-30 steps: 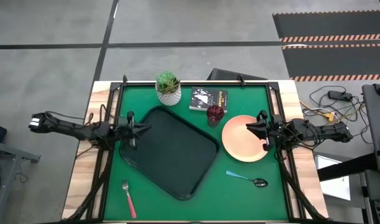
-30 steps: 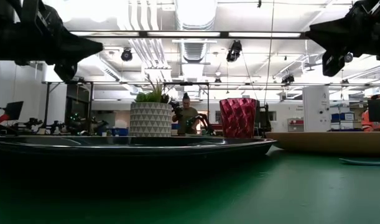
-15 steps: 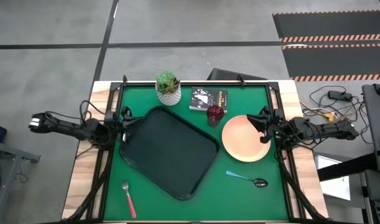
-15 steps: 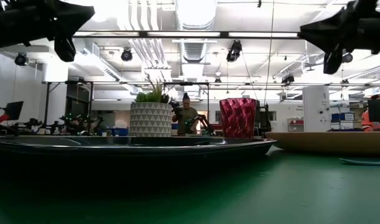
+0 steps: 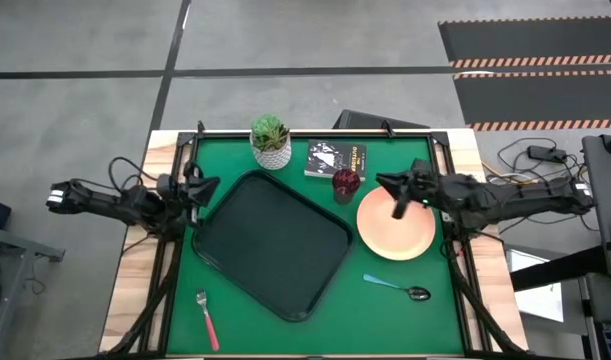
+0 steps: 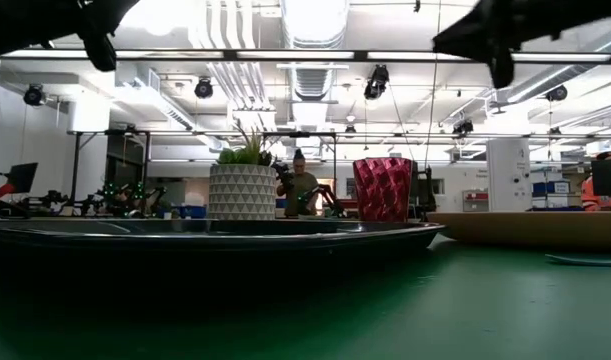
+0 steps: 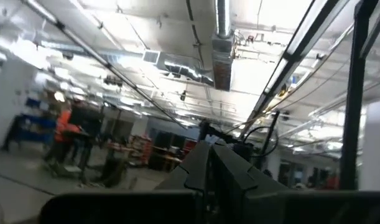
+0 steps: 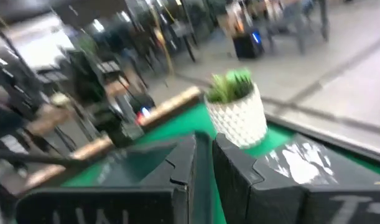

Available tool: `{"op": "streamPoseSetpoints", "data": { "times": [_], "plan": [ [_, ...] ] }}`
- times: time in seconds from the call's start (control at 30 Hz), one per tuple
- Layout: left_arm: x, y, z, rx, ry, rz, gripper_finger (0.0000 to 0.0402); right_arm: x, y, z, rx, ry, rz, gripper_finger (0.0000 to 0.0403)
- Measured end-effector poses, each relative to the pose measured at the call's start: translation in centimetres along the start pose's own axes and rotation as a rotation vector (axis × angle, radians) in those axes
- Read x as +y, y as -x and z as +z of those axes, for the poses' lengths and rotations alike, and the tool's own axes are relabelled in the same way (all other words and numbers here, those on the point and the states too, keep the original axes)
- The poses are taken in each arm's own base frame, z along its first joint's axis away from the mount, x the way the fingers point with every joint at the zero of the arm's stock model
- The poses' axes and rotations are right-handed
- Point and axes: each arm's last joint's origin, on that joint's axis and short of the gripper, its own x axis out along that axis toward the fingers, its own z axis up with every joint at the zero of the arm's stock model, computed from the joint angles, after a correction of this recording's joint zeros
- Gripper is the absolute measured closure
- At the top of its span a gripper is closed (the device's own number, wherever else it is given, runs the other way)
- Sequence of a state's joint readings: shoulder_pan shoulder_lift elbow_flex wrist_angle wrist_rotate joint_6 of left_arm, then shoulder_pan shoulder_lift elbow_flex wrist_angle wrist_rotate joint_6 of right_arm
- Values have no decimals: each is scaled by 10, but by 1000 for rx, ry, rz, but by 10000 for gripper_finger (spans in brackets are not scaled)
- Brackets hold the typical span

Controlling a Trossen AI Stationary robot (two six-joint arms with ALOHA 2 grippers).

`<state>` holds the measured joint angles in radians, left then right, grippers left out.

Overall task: Pick and place plate/cup/fork/spoon on tray
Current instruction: Put the red cup on the top left of the black tray

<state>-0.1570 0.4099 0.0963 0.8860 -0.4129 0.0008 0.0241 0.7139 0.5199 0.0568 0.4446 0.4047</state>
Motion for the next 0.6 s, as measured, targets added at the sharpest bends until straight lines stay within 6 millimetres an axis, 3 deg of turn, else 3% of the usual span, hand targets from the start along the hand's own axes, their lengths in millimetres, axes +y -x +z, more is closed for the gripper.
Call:
{"op": "streamPoseSetpoints", "data": {
  "times": [0.37,0.6],
  "plan": [
    [0,-3,6,-12,-281,26,402,17,-56,34,444,-6,-135,360],
    [0,-3,8,-39,-328,31,402,24,-99,58,571,17,-210,360]
  ]
}}
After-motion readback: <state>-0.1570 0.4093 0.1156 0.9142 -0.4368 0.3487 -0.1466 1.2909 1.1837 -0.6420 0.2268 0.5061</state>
